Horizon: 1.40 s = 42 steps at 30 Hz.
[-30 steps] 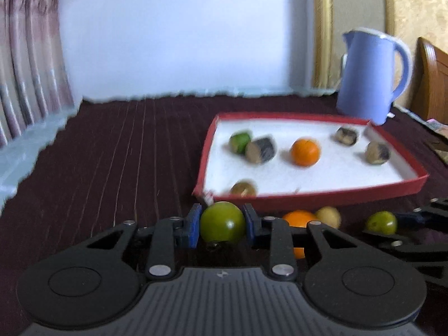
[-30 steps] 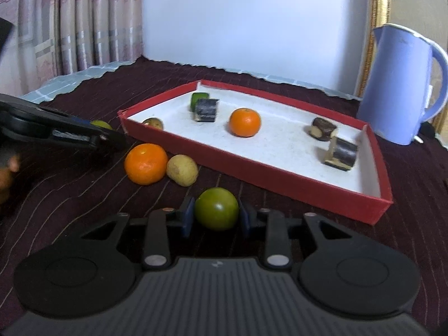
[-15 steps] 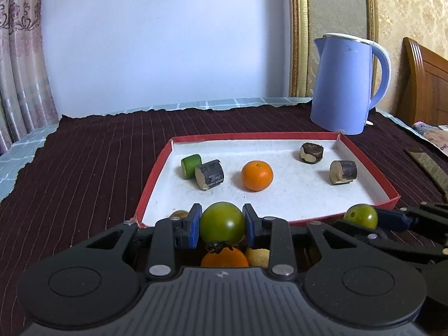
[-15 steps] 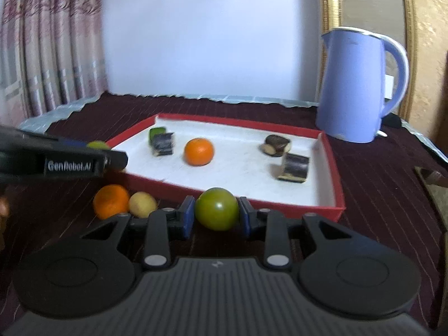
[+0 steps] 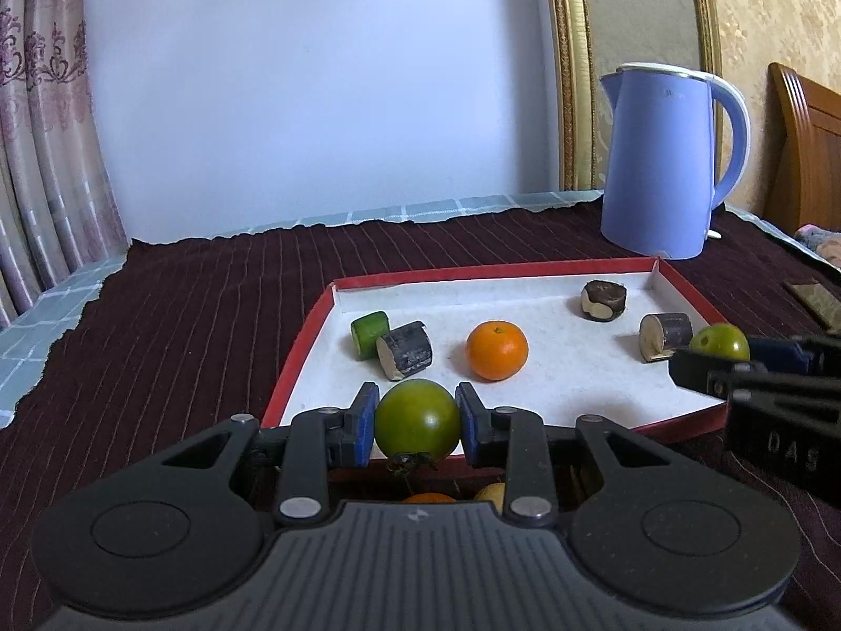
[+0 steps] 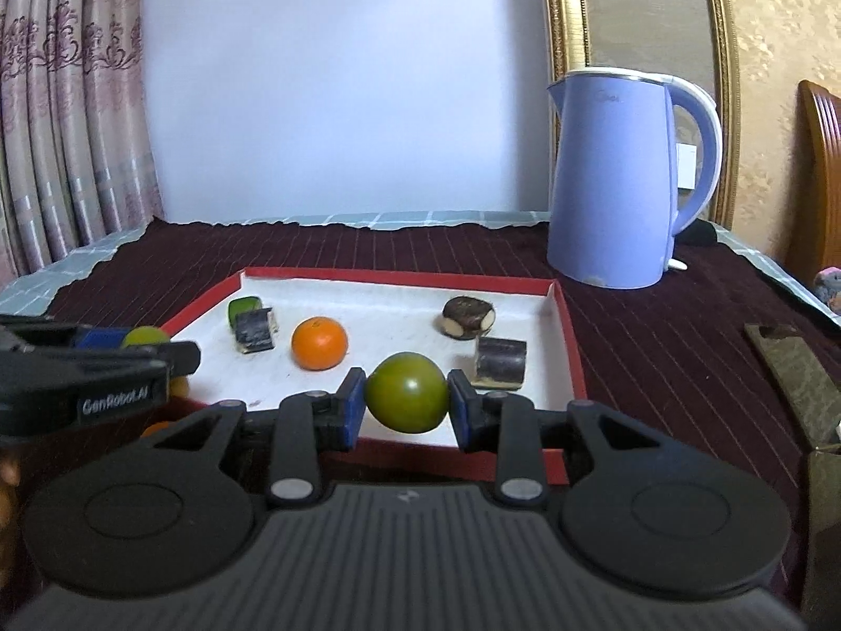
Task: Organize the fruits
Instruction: 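Carry both green tomatoes over the red tray with both tools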
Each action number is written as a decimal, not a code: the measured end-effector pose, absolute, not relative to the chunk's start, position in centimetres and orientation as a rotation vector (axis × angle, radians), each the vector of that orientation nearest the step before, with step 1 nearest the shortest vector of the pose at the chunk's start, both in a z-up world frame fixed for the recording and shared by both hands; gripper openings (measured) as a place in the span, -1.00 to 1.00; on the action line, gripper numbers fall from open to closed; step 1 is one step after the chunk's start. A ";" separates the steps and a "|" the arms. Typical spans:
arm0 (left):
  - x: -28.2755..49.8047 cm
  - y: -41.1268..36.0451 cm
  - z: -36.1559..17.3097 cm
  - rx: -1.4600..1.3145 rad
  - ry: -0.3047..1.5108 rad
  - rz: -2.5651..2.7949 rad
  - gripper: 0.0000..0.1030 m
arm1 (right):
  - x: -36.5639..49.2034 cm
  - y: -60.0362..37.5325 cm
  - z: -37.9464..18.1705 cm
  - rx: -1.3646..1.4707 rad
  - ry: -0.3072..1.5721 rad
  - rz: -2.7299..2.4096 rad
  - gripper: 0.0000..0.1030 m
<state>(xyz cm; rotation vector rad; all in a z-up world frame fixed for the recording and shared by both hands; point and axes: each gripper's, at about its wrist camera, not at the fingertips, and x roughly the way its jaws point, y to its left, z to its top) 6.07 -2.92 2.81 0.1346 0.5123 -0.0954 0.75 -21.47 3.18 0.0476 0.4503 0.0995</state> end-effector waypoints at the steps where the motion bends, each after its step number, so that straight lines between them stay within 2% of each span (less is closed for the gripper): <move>1: 6.1 -3.0 2.8 0.136 0.514 -0.096 -0.40 | 0.9 -21.5 3.2 0.049 0.450 0.097 -0.41; 42: 8.5 -4.9 2.8 0.194 0.541 -0.085 -0.40 | 2.4 -21.4 4.4 0.017 0.436 0.093 -0.41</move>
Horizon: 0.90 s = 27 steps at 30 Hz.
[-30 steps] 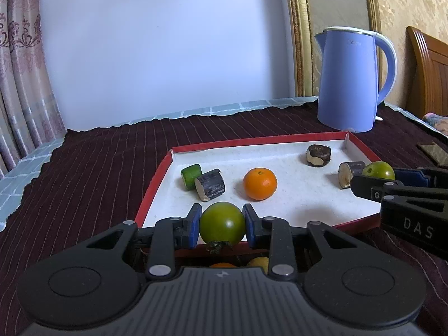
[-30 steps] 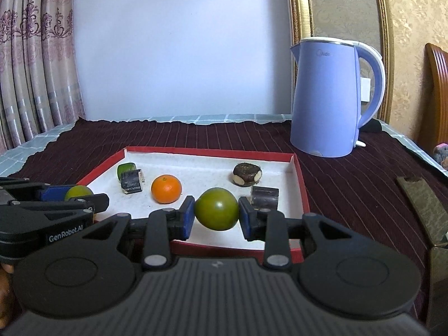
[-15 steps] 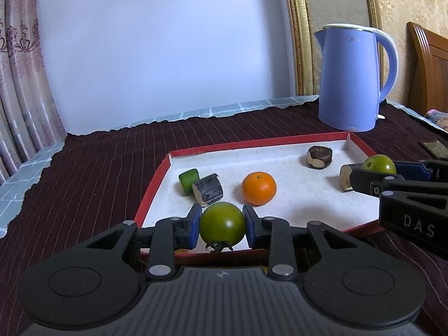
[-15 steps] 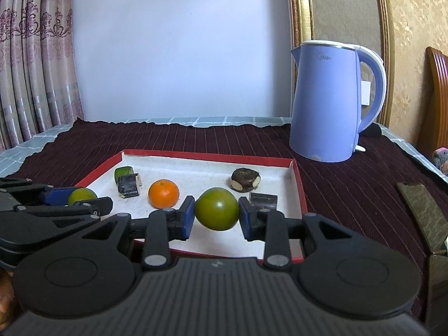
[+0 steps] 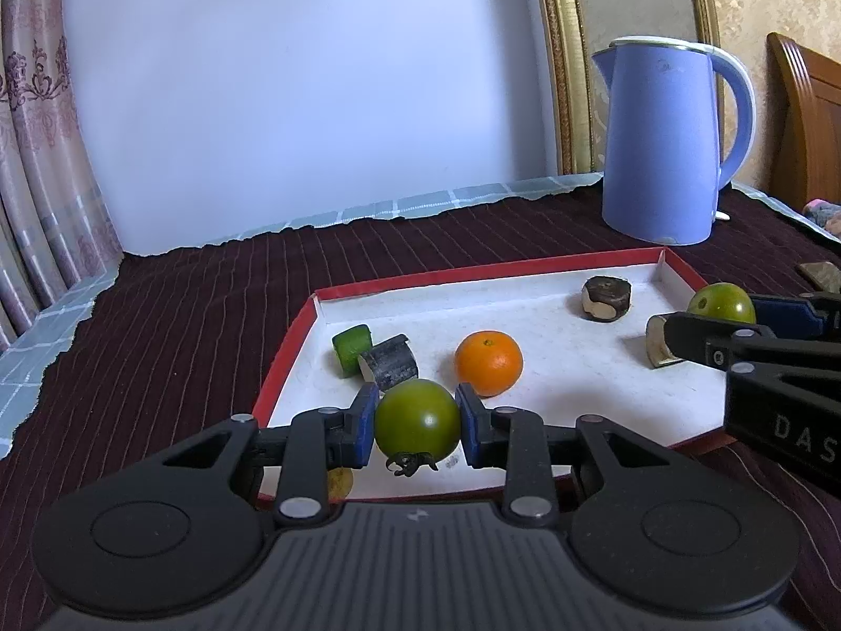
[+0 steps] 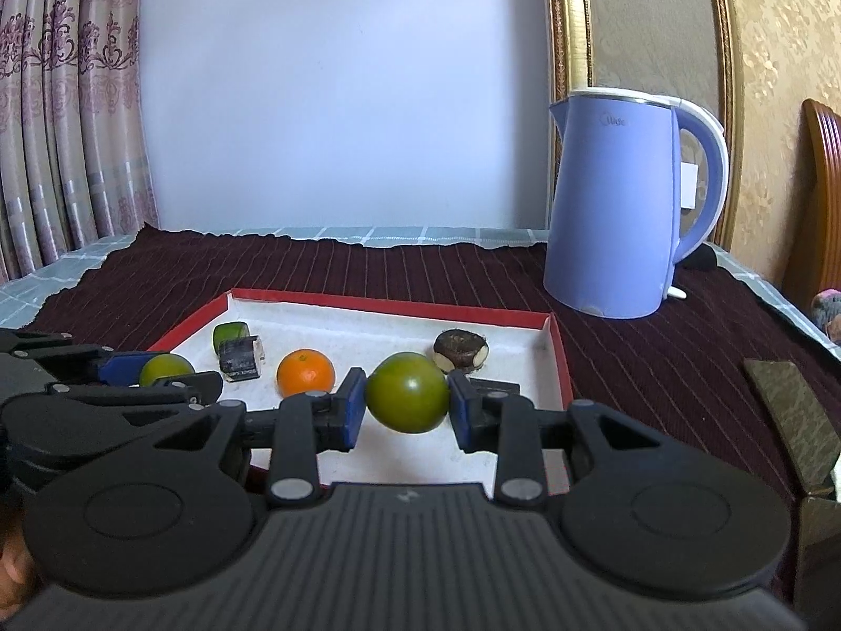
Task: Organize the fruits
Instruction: 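Carry both green tomatoes over the red tray with both tools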
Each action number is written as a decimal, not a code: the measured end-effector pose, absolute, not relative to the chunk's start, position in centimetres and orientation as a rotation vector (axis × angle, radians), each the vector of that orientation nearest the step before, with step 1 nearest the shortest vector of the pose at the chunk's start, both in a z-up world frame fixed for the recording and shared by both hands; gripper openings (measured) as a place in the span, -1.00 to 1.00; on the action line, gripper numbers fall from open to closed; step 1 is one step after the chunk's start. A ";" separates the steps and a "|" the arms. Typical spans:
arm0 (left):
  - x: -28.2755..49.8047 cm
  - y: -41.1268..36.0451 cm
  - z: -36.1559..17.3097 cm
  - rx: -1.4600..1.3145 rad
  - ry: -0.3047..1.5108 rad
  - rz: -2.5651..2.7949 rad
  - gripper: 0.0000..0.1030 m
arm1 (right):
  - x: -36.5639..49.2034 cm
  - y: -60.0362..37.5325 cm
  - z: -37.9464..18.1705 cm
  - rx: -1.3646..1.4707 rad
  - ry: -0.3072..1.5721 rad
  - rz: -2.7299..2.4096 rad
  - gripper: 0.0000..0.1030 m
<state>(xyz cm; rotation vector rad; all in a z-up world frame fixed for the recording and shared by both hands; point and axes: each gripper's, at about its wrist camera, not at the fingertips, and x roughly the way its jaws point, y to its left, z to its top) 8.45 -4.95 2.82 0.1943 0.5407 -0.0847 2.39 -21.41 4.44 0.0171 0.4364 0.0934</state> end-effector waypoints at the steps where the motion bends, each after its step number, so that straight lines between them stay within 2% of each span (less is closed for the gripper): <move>1: 8.6 -5.0 2.8 0.195 0.544 -0.085 -0.40 | 2.4 -21.4 4.5 0.016 0.436 0.093 -0.41; 27: 12.1 -5.6 2.9 0.211 0.581 -0.057 -0.40 | 4.6 -21.6 5.1 0.006 0.431 0.082 -0.41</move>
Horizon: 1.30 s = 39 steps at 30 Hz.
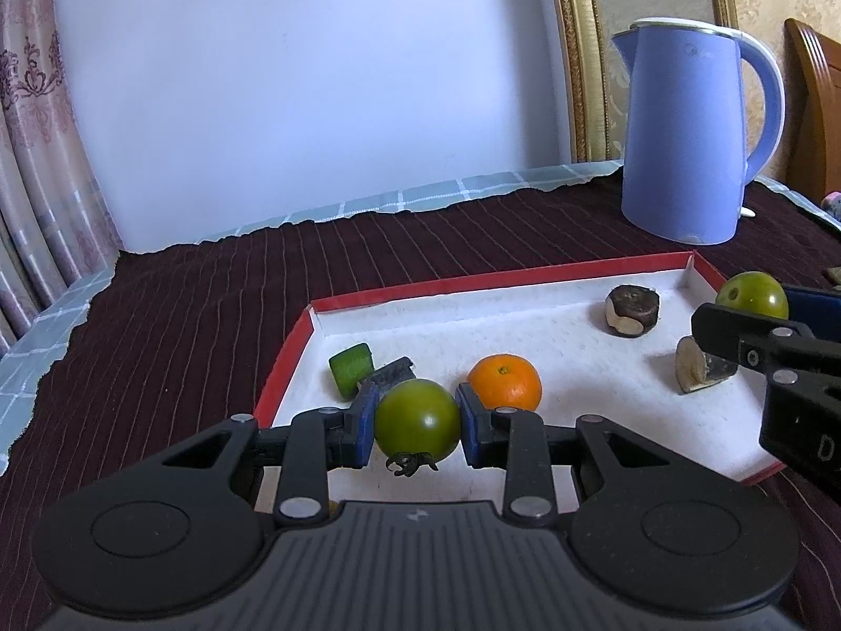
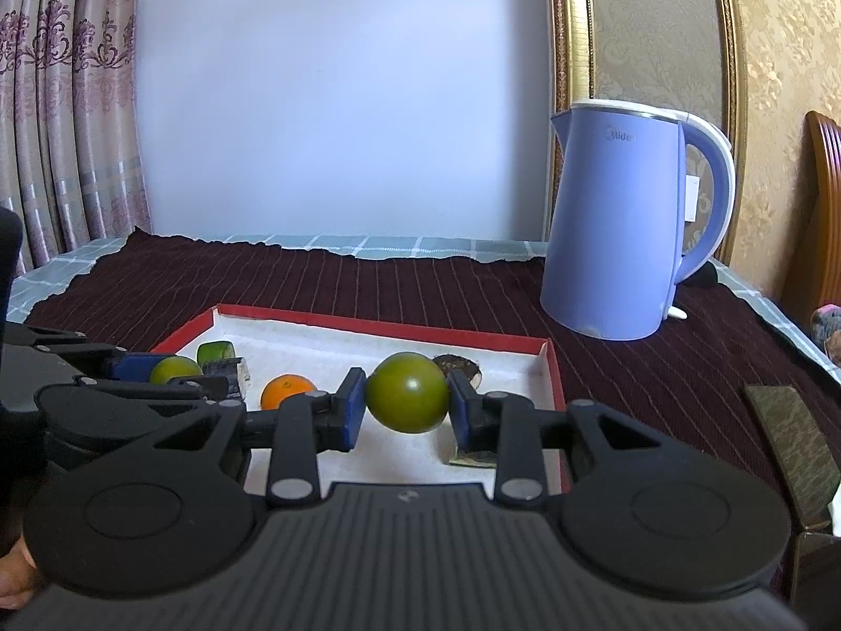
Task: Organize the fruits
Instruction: 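Carry both green tomatoes over the red tray with both tools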
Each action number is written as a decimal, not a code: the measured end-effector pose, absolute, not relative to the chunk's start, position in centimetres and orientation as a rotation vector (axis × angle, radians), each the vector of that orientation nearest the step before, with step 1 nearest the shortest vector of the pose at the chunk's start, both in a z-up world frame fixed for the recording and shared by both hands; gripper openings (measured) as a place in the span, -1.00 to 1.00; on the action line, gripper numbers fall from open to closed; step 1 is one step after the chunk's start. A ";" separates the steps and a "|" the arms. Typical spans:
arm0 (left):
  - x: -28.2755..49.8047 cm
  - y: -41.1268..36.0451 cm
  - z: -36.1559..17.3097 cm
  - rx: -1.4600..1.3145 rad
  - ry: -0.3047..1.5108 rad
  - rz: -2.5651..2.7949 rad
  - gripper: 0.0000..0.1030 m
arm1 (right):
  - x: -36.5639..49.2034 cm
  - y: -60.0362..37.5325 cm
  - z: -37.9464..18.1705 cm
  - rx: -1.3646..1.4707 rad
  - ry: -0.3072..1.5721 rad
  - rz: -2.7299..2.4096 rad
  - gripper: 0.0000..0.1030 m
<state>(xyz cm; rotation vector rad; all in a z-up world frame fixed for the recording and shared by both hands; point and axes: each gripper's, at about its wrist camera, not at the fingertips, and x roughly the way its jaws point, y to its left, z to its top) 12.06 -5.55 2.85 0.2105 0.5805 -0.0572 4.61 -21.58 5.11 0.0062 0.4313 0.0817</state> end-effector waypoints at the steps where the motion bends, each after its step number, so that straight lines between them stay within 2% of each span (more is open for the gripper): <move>1: 12.2 -5.6 2.8 0.213 0.582 -0.055 -0.40 | 4.8 -21.6 5.2 0.006 0.432 0.081 -0.41; 39: 16.4 -6.5 2.1 0.208 0.596 -0.012 -0.40 | 10.3 -23.2 4.0 0.055 0.460 0.021 -0.41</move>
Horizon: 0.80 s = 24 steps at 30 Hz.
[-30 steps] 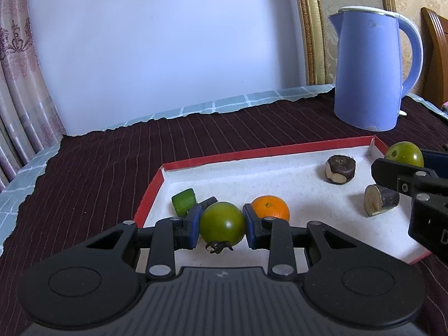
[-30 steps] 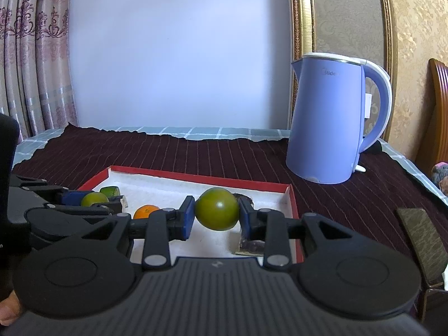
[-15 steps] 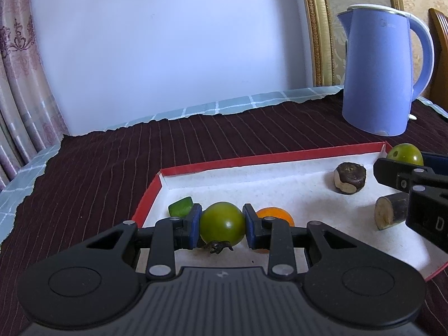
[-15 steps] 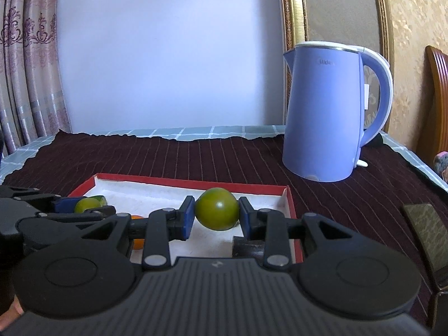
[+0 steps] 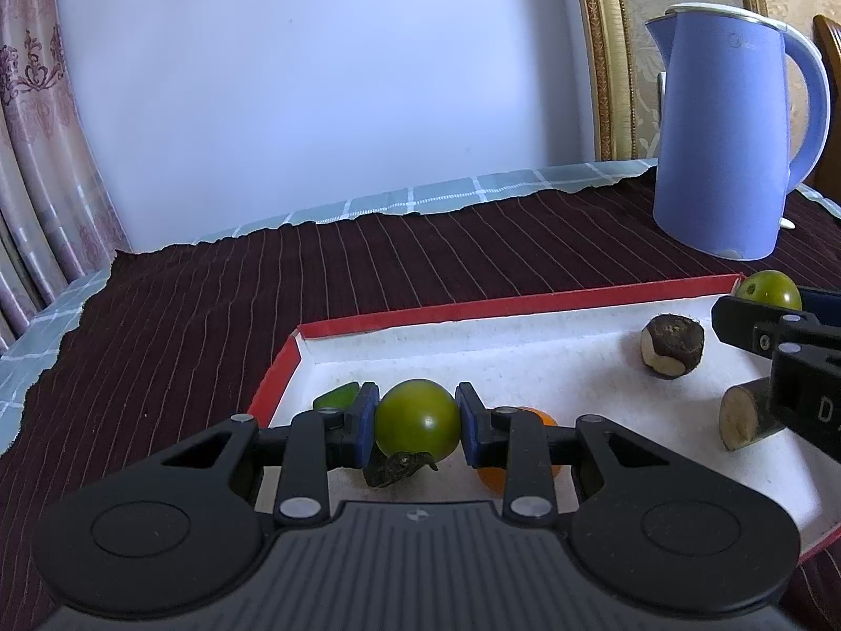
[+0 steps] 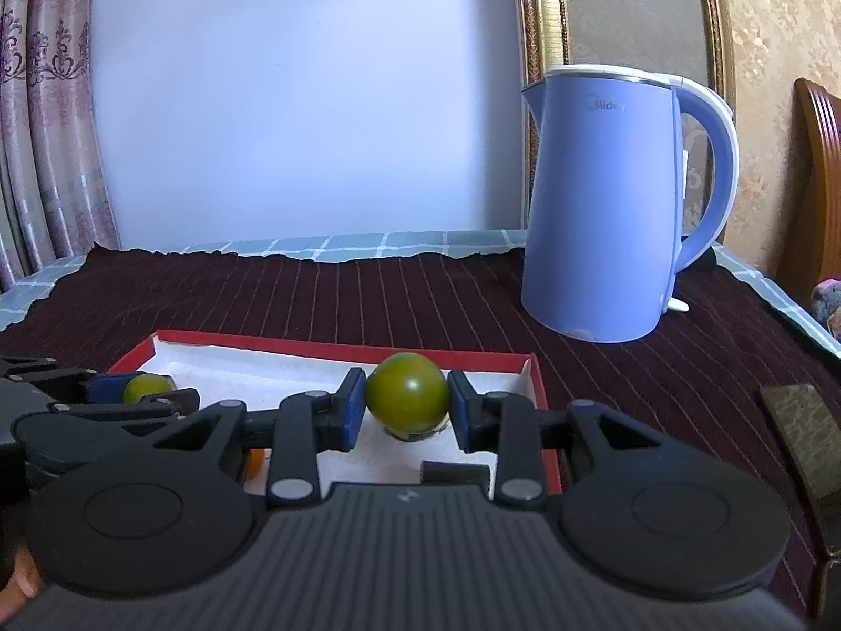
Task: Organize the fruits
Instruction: 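Carry both green tomatoes over the red tray with both tools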
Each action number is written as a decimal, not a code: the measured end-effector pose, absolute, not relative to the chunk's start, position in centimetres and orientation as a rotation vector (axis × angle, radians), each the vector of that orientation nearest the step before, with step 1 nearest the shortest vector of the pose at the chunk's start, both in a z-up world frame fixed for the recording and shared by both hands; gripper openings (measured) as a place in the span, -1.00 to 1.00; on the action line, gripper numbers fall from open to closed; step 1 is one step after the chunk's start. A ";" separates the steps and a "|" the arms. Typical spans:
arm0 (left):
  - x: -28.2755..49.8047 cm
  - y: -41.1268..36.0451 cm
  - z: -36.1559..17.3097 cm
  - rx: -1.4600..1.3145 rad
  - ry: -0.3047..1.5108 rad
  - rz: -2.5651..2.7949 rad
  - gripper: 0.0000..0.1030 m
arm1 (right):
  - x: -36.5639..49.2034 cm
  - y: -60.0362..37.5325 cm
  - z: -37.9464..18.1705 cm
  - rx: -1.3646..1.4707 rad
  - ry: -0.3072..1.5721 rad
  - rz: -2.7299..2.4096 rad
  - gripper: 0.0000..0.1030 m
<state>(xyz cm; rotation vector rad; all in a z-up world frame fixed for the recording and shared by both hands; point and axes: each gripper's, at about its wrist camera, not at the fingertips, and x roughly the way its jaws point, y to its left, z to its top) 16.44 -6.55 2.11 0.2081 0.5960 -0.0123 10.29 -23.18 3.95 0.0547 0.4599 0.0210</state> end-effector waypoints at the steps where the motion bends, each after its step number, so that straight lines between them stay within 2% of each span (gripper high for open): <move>1: 16.6 -6.5 2.1 0.208 0.597 -0.009 -0.40 | 10.4 -23.2 3.9 0.053 0.462 0.018 -0.41; 23: 17.5 -7.1 1.6 0.216 0.598 -0.003 -0.40 | 11.6 -23.9 2.4 0.057 0.496 -0.020 -0.40; 24: 17.5 -7.1 1.6 0.214 0.598 -0.003 -0.40 | 11.6 -23.9 2.4 0.059 0.497 -0.018 -0.36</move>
